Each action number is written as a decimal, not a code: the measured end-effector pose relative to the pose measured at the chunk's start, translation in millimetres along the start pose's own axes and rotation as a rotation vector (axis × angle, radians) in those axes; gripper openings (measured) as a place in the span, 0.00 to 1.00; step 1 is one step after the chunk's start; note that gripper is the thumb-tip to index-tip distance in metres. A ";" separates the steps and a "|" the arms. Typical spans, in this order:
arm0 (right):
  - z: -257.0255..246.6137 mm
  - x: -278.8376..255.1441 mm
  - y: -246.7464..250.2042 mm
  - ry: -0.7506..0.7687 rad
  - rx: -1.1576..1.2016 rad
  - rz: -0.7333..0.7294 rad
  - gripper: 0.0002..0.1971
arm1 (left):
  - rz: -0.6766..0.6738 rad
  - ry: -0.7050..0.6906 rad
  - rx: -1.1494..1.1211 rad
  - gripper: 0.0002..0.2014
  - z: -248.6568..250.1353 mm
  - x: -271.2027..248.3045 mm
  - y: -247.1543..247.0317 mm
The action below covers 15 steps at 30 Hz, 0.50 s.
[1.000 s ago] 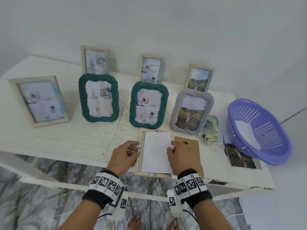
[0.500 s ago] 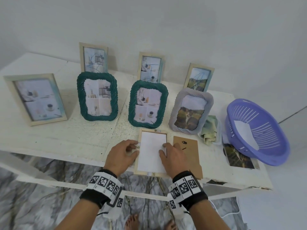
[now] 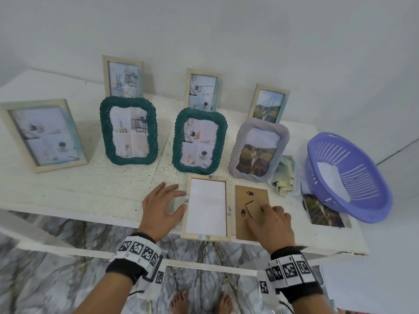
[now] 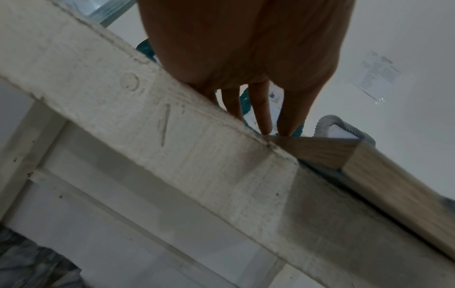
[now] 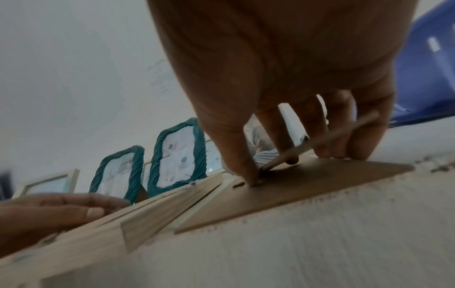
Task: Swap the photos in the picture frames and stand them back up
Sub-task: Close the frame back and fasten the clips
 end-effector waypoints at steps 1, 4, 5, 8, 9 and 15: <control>2.1 0.6 -0.1 -0.007 0.028 -0.002 0.25 | -0.002 0.001 -0.001 0.26 -0.1 -0.8 -0.2; 12.3 2.5 2.9 -0.078 0.138 -0.008 0.25 | -0.015 0.008 -0.011 0.27 -0.2 -1.5 -0.4; 14.9 2.9 5.7 -0.098 0.171 0.003 0.26 | -0.019 0.006 -0.008 0.27 -0.1 -1.5 -0.7; 8.6 2.3 19.7 -0.079 0.249 0.077 0.27 | -0.020 -0.002 -0.012 0.25 1.1 -1.9 -1.4; 0.9 0.9 23.7 -0.049 0.271 0.100 0.27 | -0.018 -0.004 -0.018 0.23 2.3 -2.1 -1.4; -63.3 -16.4 18.9 0.180 0.261 0.119 0.25 | -0.023 -0.009 -0.047 0.17 5.9 -3.7 -0.1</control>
Point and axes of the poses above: each hand's wrist, its own x-axis towards the middle knuckle, its own y-axis out of the back of the hand, z = x × y, the point moved 9 cm from there along x, towards the middle knuckle, and after that the axes turned 11 degrees about z, right-handed, at the moved point
